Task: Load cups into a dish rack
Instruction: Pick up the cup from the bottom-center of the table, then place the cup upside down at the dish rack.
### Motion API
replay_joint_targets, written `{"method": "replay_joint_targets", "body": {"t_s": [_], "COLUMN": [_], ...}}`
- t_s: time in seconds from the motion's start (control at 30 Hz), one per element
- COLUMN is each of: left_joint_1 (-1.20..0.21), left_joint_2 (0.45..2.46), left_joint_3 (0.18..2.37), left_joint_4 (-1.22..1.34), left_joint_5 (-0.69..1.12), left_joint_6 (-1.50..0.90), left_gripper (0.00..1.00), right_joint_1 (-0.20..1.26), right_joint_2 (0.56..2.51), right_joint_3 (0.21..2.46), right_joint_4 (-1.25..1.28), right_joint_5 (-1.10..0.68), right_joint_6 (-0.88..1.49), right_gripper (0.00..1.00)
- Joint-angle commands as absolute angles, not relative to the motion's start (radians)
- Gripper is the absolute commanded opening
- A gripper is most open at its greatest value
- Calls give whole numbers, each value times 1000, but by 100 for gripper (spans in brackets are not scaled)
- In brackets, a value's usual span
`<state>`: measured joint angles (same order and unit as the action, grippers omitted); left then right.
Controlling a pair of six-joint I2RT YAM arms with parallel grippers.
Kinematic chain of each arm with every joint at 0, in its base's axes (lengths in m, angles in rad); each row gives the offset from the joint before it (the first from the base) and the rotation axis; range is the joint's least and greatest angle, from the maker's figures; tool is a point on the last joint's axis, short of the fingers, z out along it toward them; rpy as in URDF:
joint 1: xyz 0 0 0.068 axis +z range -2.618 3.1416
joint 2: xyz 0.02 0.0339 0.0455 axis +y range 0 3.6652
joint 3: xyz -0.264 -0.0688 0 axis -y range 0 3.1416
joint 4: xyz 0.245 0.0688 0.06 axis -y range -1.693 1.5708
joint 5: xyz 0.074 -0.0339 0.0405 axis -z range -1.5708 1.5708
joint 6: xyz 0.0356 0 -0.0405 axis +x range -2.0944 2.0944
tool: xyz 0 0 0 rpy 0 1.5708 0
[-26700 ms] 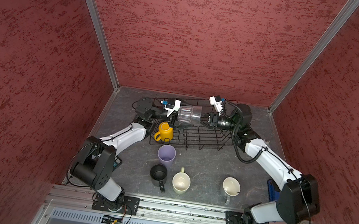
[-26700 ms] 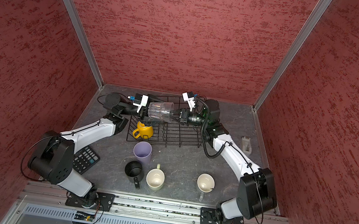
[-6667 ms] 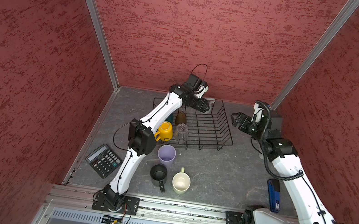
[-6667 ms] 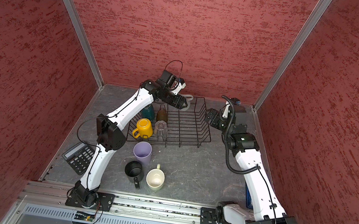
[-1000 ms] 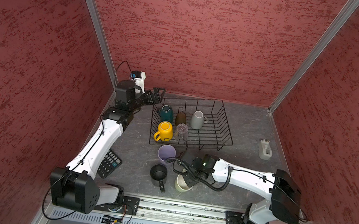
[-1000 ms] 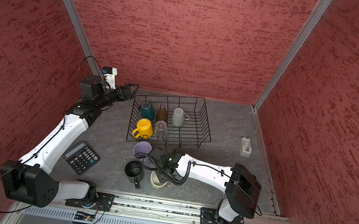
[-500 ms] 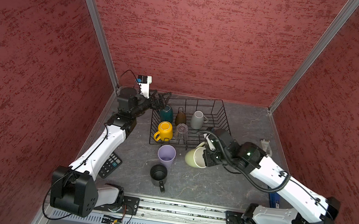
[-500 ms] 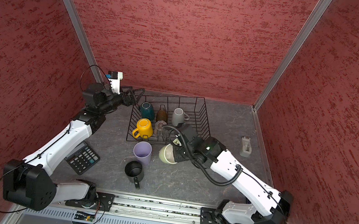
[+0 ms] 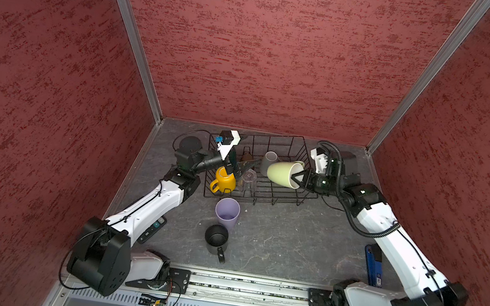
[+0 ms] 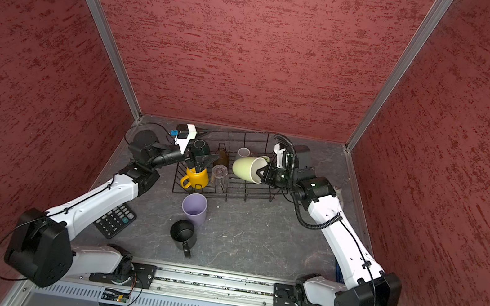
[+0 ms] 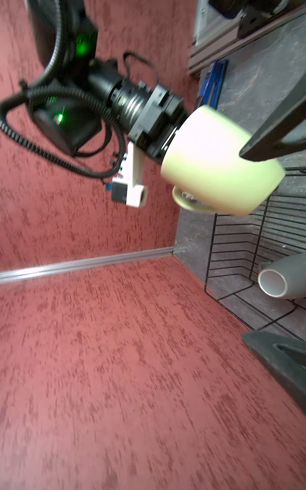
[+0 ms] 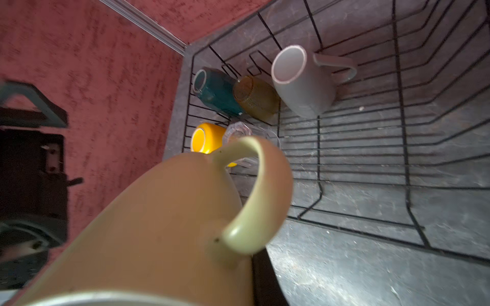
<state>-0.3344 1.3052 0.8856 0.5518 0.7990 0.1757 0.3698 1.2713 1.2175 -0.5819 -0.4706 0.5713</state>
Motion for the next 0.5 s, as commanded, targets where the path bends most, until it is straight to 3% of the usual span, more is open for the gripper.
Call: {"method": "replay_joint_targets", "body": {"t_s": [0.0, 0.47], "left_joint_1": [-339, -378], "left_joint_2": [1353, 1468], "left_joint_3": [879, 928], "left_joint_4": [647, 768], "left_joint_5": [983, 1066], "left_joint_6": [254, 256], "left_gripper": [100, 100], "right_joint_1": [350, 349], "right_joint_2": [1269, 1264], "right_joint_3": [1239, 1195], "right_joint_4": [-352, -184], "right_joint_5": [-673, -877], "right_joint_6": [623, 707], "right_gripper": [0, 0]}}
